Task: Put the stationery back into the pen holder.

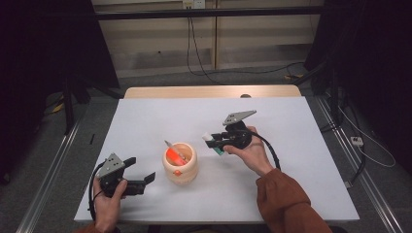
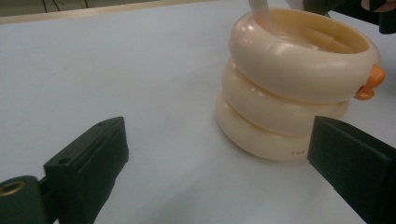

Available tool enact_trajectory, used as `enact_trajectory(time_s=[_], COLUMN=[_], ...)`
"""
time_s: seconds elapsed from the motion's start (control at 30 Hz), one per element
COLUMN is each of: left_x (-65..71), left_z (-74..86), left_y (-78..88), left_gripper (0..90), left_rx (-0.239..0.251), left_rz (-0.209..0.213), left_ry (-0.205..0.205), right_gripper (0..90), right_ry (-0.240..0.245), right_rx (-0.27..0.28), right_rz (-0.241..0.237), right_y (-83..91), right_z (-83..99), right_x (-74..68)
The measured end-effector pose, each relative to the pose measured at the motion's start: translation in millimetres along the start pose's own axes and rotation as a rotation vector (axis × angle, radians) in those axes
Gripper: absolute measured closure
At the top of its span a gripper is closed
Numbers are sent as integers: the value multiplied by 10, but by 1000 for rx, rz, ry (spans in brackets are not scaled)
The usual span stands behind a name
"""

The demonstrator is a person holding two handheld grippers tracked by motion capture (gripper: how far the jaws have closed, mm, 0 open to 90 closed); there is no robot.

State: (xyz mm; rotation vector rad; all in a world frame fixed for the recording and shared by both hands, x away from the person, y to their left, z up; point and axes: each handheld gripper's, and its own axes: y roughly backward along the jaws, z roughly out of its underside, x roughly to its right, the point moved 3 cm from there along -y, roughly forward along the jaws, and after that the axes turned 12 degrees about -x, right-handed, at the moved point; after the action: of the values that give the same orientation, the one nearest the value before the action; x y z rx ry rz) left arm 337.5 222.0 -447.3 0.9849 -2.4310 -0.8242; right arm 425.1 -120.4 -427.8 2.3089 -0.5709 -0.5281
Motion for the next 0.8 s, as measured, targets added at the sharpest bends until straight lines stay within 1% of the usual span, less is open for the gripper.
enact_trajectory(time_s=[0.1,0.13,0.17,0.2,0.3,0.37,0.4,0.53,0.8], left_x=[1,2,4,6,-3,3,6,3,5], left_z=[0,-1,-1,-1,1,1,0,-1,-2], left_y=[-2,-1,0,0,0,0,1,-4,-6], left_gripper=[50,50,50,50,50,50,50,50,50], left_rx=[-1,0,0,3,-1,0,1,0,1], left_rz=[1,2,4,4,3,4,5,5,6], left_ry=[-1,-2,0,2,-1,0,-1,0,1], right_gripper=[662,662,662,662,662,662,662,662,662], right_ry=[-2,8,29,36,44,42,49,51,53], right_rx=[10,9,13,20,35,57,62,111,174], right_rz=[-10,-9,-8,-16,-15,-29,-27,-47,-70], right_y=[13,19,28,40,82,110,125,173,223], right_z=[18,20,20,21,21,16,12,-22,-98], right_x=[-12,-21,-35,-52,-95,-125,-136,-186,-242])
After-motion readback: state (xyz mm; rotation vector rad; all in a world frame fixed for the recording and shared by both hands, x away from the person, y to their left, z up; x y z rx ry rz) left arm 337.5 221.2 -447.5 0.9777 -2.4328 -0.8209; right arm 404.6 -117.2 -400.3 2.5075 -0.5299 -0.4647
